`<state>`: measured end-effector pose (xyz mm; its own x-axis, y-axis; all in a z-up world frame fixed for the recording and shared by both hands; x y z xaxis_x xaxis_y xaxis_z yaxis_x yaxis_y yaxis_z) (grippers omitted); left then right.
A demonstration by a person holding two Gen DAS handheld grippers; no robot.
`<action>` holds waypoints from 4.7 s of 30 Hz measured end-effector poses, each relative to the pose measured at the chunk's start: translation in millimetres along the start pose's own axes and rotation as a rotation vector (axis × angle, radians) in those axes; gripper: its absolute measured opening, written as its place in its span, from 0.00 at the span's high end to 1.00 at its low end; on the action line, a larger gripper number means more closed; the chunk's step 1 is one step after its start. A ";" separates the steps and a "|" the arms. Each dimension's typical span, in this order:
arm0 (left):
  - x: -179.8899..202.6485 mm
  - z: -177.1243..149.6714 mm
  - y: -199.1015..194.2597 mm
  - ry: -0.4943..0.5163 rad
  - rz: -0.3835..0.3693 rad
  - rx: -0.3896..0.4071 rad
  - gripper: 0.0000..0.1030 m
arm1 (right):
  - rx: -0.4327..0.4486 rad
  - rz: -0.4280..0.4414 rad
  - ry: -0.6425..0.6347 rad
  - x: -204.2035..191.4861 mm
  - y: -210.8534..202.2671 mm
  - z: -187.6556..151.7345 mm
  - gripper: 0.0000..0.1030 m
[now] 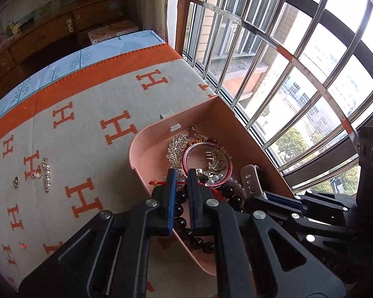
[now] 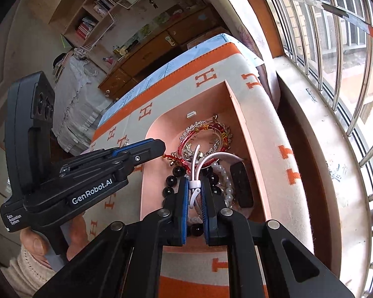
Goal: Organize jewelry
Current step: 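Open the left tool over the tray while the right tool releases the smartwatch into it, then withdraw both open tools from the tray toward the gold round brooch and pearl pin, then grasp the pearl safety-pin brooch with the right tool while the left tool grasps the gold round brooch, then carry the gold brooch in the left tool while the right tool carries the pearl pin to the tray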
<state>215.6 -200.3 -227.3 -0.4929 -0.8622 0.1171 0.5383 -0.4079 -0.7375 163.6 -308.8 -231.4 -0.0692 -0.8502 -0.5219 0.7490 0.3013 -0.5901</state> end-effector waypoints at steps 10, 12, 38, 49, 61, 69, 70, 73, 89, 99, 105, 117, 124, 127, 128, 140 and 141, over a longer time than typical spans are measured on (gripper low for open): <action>-25.1 -7.3 -51.6 -0.119 0.000 0.066 0.26 | 0.054 -0.082 -0.112 -14.2 12.8 -4.4 0.64; -29.2 -12.3 -60.3 -0.124 -0.001 0.064 0.26 | 0.067 -0.085 -0.131 -20.3 8.9 -5.3 0.64; -173.7 -112.0 -169.7 -0.318 0.211 0.075 0.27 | 0.080 -0.065 -0.293 -109.5 -17.7 -48.0 0.64; -233.2 -96.1 -194.1 -0.269 0.261 0.060 0.27 | -0.036 -0.010 -0.360 -179.4 29.2 -33.7 0.64; -311.3 -22.3 -159.7 -0.263 0.263 0.056 0.27 | -0.203 -0.035 -0.353 -240.2 138.6 28.6 0.67; -328.3 -37.1 -79.1 -0.300 0.207 -0.087 0.38 | -0.347 -0.110 -0.309 -216.5 222.0 9.8 0.77; -328.8 -38.8 -74.0 -0.299 0.206 -0.094 0.38 | -0.358 -0.116 -0.311 -213.9 228.9 6.6 0.77; -330.1 -42.0 -63.2 -0.306 0.196 -0.104 0.38 | -0.384 -0.120 -0.318 -211.2 244.7 -2.8 0.79; -330.4 -39.9 -31.6 -0.361 0.164 -0.155 0.38 | -0.338 -0.168 -0.372 -195.6 243.3 -7.8 0.93; -321.0 -36.4 -5.0 -0.341 0.206 -0.205 0.64 | -0.318 -0.105 -0.304 -185.0 209.2 1.4 0.93; -308.4 -29.0 -1.4 -0.283 0.256 -0.232 0.69 | -0.314 -0.074 -0.282 -184.5 197.1 2.0 0.93; -288.3 -31.4 -5.5 -0.258 0.320 -0.253 0.84 | -0.274 -0.018 -0.223 -178.2 167.0 12.5 0.93; -234.1 2.6 -48.7 -0.191 0.264 -0.152 0.84 | -0.165 0.030 -0.242 -182.0 103.1 37.8 0.93; -189.0 27.9 -74.5 -0.130 0.209 -0.087 0.84 | -0.096 0.041 -0.254 -177.8 63.0 54.1 0.93; -172.4 36.2 -81.9 -0.111 0.186 -0.065 0.84 | -0.071 0.041 -0.259 -175.5 49.5 59.7 0.93; 16.3 71.6 -93.3 0.042 -0.053 0.036 0.84 | 0.123 -0.027 -0.245 -101.3 -82.4 96.1 0.93; 23.3 69.5 -87.6 0.041 -0.056 0.034 0.84 | 0.119 -0.032 -0.234 -93.0 -85.2 93.1 0.93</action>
<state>204.4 -205.5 -113.7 -0.5505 -0.8247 0.1297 0.5317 -0.4661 -0.7071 167.6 -295.6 -75.2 0.0502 -0.9394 -0.3390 0.8220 0.2316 -0.5203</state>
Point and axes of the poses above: each gripper's, at about its wrist camera, not at the fingertips, and y roughly the way its jaws point, x to its right, z to its top, the point moved 10 cm from there along y, roughly the way its jaws point, and after that the axes turned 13 degrees about x, right-handed, at the moved point
